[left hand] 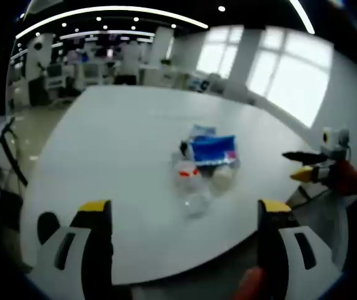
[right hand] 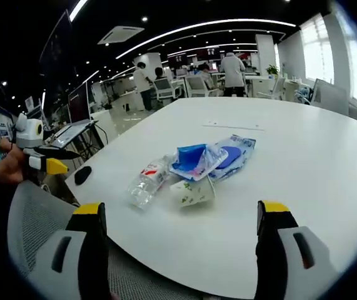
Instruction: Arrange the tabletop items into an orderly group along one side of the table until the central work area is clear of visible clutter.
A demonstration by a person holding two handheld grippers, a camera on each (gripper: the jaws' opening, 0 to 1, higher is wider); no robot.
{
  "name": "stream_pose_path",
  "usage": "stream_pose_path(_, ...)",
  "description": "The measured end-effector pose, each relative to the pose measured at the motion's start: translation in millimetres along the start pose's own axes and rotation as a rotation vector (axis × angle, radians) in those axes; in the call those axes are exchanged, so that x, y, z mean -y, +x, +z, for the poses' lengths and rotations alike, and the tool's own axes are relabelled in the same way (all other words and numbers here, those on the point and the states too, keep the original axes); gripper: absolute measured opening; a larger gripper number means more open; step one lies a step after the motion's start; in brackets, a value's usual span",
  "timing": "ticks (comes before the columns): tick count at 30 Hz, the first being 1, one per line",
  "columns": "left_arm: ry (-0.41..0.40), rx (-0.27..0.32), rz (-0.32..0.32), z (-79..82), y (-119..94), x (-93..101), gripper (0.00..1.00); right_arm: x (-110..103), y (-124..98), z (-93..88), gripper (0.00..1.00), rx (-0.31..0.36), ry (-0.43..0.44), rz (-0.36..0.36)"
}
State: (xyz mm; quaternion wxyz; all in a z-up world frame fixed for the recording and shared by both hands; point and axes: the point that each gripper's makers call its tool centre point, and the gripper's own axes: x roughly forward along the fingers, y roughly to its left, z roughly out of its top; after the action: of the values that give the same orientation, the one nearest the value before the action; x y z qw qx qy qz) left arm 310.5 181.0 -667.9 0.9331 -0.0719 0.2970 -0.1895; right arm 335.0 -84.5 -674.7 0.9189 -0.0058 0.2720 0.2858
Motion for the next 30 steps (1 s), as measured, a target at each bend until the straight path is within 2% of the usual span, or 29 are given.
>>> stream_pose_path(30,0.000,-0.009,0.001,-1.3,0.8,-0.1,0.92,-2.9,1.8,-3.0,1.00,-0.015,-0.005,0.014)
